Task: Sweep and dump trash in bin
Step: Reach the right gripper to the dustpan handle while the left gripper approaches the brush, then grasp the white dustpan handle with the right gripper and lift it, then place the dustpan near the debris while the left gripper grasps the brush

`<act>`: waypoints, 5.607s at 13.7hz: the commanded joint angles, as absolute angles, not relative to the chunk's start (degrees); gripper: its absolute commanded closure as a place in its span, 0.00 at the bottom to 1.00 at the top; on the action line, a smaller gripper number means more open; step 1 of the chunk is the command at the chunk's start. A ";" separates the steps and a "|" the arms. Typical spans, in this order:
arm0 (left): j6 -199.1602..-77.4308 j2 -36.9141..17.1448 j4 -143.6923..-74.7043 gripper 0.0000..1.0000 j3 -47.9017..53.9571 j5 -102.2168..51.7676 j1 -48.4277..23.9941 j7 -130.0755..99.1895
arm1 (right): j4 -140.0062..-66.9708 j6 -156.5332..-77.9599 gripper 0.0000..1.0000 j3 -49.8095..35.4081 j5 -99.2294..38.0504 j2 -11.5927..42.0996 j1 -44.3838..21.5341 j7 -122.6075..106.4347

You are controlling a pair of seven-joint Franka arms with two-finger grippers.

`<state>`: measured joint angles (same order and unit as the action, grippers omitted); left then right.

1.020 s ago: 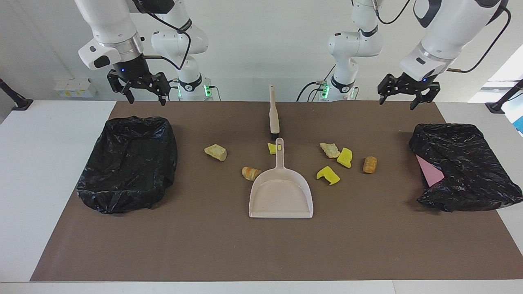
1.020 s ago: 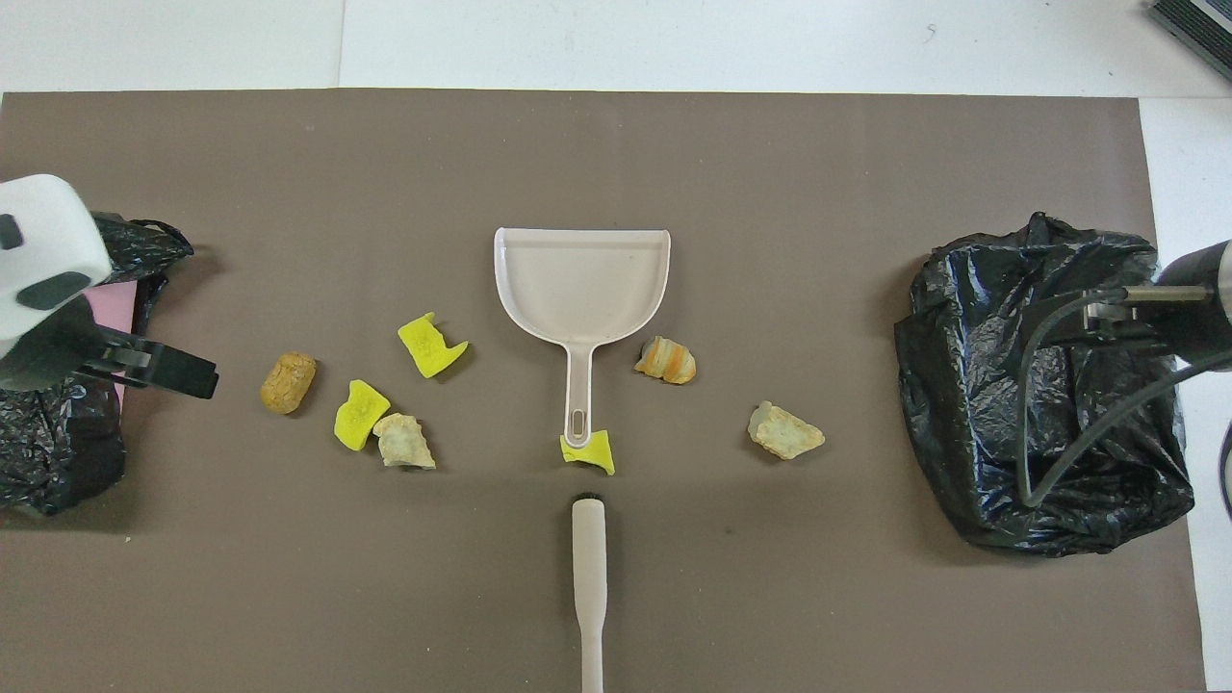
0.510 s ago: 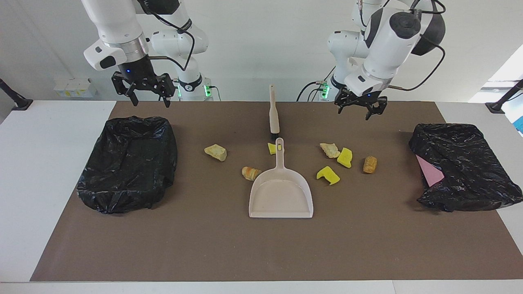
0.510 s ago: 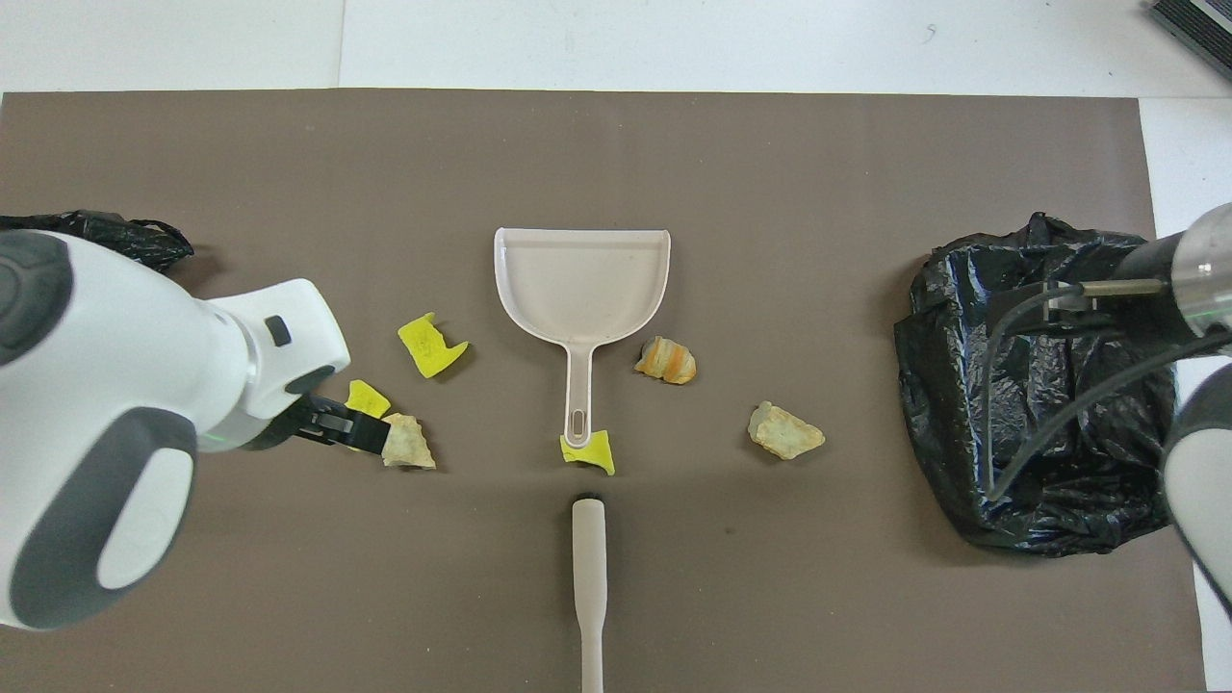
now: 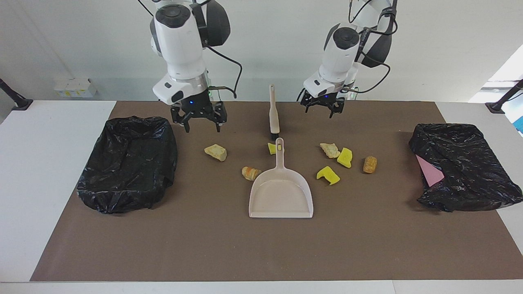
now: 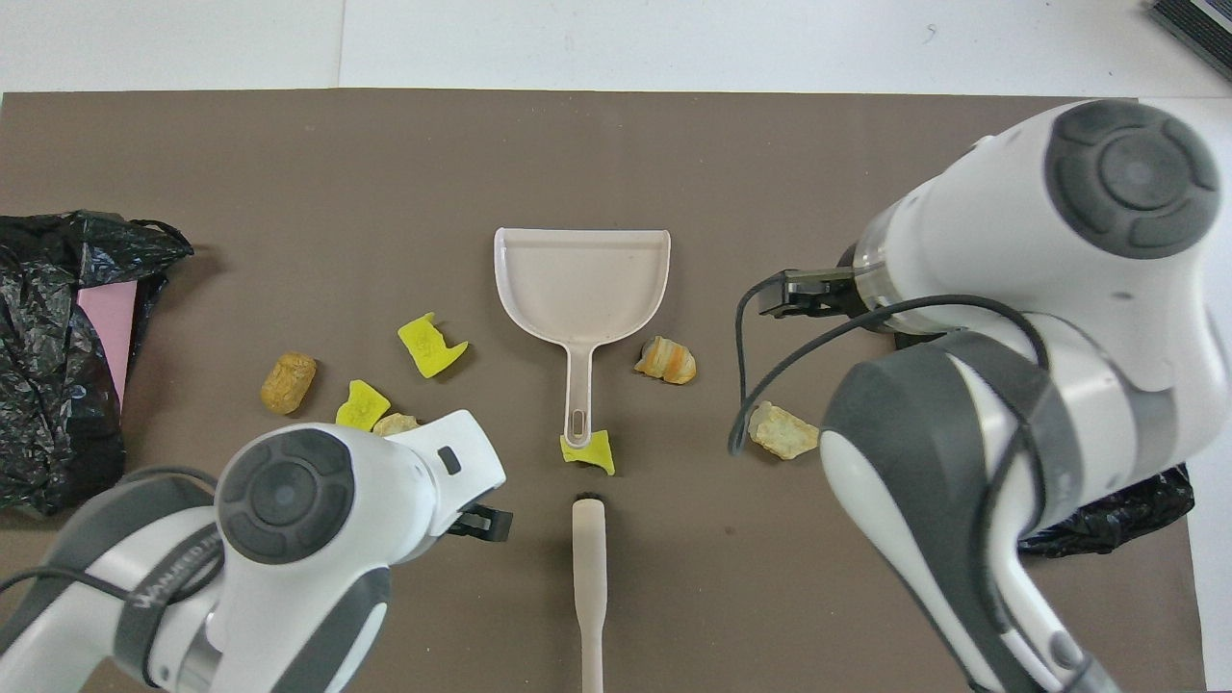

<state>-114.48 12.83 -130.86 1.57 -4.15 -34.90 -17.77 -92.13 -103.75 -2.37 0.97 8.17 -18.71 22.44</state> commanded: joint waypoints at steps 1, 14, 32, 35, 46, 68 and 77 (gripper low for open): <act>-122.58 15.29 -138.50 0.00 0.62 -4.66 -44.00 -27.40 | -87.99 -105.29 0.00 -2.20 1.23 14.04 -24.32 29.77; -137.11 12.22 -147.13 0.00 0.70 -4.66 -62.31 -48.52 | -77.34 -115.48 0.00 -2.28 0.00 32.78 -35.25 40.08; -135.79 11.95 -147.04 0.41 0.79 -8.96 -62.31 -49.13 | -93.60 -118.30 0.20 -2.46 -3.34 25.40 -35.33 39.81; -134.92 11.69 -146.95 0.41 0.79 -9.75 -62.31 -48.87 | -93.43 -118.30 0.31 -2.46 -3.34 25.58 -35.60 39.90; -129.30 12.30 -145.03 1.00 0.09 -10.11 -60.91 -47.02 | -92.81 -118.74 0.99 -2.55 -4.84 25.40 -35.68 38.32; -113.03 16.96 -138.43 1.00 -0.18 -3.26 -20.06 -37.62 | -92.55 -112.06 1.00 -2.11 10.90 21.71 -29.71 -39.26; -112.41 16.61 -141.85 1.00 0.09 -2.46 -7.03 -31.82 | -91.67 -112.67 1.00 -2.11 12.48 24.95 -30.15 -49.13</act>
